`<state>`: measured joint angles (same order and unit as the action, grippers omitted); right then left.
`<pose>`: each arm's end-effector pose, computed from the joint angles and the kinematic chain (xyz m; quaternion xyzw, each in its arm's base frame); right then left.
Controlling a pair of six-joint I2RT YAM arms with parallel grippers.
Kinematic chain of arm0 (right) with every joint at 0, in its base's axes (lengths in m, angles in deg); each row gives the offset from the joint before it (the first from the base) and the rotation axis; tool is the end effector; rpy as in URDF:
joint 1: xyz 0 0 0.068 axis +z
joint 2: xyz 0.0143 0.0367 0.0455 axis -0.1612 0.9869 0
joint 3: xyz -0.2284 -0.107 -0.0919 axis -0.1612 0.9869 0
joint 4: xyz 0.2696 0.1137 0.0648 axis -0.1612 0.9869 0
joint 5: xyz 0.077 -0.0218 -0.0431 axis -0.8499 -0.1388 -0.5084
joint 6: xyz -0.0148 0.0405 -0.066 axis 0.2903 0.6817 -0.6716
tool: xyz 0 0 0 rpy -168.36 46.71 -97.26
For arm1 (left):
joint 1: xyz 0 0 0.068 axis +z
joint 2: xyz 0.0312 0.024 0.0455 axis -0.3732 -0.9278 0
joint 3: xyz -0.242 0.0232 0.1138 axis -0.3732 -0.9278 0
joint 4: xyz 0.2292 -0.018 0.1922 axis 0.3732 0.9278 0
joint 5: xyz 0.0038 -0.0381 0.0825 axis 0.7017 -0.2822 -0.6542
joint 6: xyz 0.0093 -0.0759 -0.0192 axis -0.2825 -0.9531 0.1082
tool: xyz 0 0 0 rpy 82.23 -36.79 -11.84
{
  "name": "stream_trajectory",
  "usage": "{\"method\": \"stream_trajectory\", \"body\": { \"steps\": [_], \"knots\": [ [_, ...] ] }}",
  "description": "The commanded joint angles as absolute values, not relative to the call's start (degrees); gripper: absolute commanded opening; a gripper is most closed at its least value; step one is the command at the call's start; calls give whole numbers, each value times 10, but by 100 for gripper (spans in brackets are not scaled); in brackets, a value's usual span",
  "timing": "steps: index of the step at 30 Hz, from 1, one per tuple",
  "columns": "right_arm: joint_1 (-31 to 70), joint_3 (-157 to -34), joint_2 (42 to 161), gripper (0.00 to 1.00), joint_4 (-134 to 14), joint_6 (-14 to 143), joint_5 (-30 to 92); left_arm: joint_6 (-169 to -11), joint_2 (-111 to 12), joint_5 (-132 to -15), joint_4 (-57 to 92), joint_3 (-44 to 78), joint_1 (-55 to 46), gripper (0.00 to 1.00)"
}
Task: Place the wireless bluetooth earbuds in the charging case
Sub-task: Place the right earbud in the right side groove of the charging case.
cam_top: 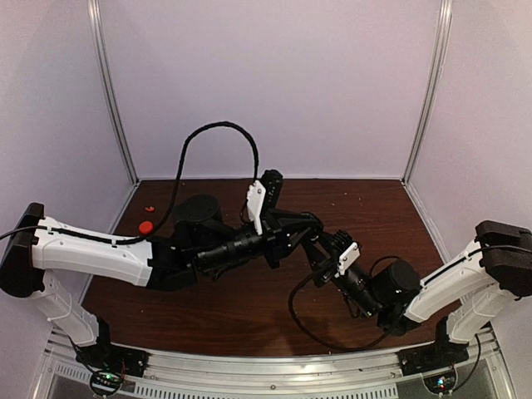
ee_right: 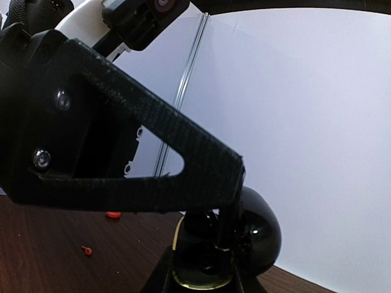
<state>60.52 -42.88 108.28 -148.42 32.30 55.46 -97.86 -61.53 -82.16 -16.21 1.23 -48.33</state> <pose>0.1265 0.2874 0.1966 -0.3173 0.4559 0.2409 0.7959 0.1443 -0.4004 0.2899 0.2862 0.6116 -0.5195 0.5236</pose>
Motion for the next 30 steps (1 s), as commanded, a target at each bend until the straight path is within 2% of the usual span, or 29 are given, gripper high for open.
{"method": "stream_trajectory", "body": {
  "steps": [1,30],
  "knots": [
    [613,-441,1071,0,-1495,328,567,-989,-625,-834,-187,15,-486,10],
    [623,-446,1055,0,-1495,341,587,-1004,-639,-832,-179,-2,-485,9]
  ]
}}
